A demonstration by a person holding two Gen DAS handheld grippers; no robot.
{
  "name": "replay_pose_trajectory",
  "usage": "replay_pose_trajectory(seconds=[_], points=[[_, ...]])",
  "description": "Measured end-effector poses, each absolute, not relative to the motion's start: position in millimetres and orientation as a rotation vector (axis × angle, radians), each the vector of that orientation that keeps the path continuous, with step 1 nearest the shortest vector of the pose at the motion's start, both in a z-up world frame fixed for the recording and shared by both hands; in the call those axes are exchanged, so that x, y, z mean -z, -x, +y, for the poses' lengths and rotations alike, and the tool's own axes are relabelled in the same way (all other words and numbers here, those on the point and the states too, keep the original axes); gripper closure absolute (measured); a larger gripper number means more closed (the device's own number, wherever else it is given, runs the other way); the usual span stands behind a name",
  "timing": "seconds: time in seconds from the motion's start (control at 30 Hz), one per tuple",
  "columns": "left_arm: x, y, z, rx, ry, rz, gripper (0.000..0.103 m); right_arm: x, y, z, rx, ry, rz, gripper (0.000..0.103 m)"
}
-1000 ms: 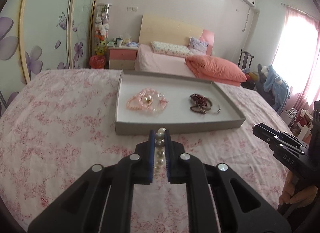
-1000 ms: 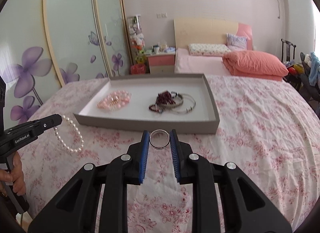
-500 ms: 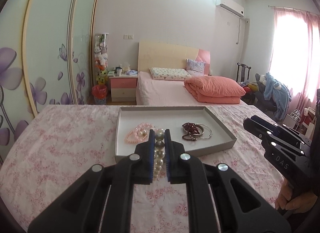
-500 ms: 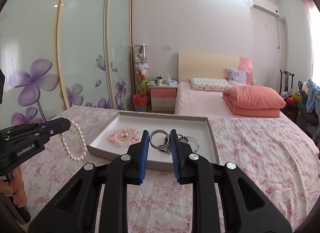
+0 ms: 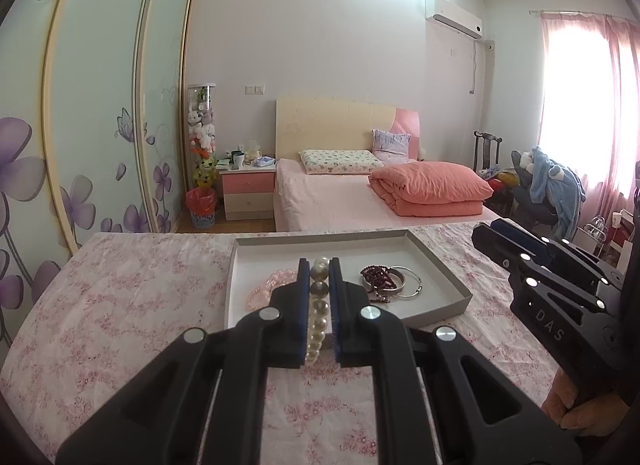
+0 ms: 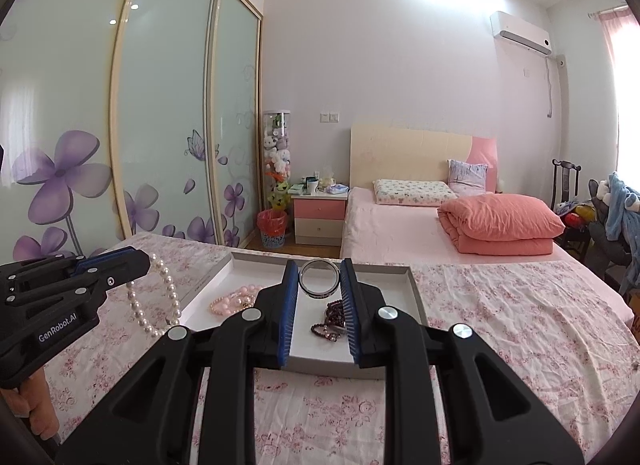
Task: Organize jewelry
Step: 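Lift the silver ring and white pearl bracelet and carry both over the tray, then open both tools to drop the ring and pearl bracelet into the tray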
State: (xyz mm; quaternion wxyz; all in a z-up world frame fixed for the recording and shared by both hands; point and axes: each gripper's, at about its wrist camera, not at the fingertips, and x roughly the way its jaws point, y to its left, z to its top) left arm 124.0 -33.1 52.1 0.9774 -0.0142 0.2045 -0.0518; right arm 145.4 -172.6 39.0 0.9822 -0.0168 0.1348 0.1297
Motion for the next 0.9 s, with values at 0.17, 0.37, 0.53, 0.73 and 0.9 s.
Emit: replay_pose_trajectory(seconds=[0.17, 0.37, 0.53, 0.73, 0.9], points=[[-54.1, -141.4, -35.2, 0.106, 0.026, 0.404, 0.093, -43.5, -164.9, -171.4, -0.246, 0.031, 0.254, 0.080], [-53.6, -175.9, -36.3, 0.097, 0.034, 0.400, 0.093, -36.3, -201.4, -173.8, -0.246, -0.003, 0.291, 0.080], [-43.9, -207.6, -35.7, 0.090, 0.054, 0.424, 0.093, -19.1, -231.5, -171.2, -0.245, -0.013, 0.360, 0.080], [-26.5, -241.6, -34.1, 0.112, 0.090, 0.499, 0.093, 4.5, -262.4, -167.4, -0.257, -0.027, 0.467, 0.080], [-10.9, -261.4, -31.2, 0.105, 0.110, 0.543, 0.093, 16.3, -275.2, -163.0, -0.252, -0.037, 0.517, 0.080]])
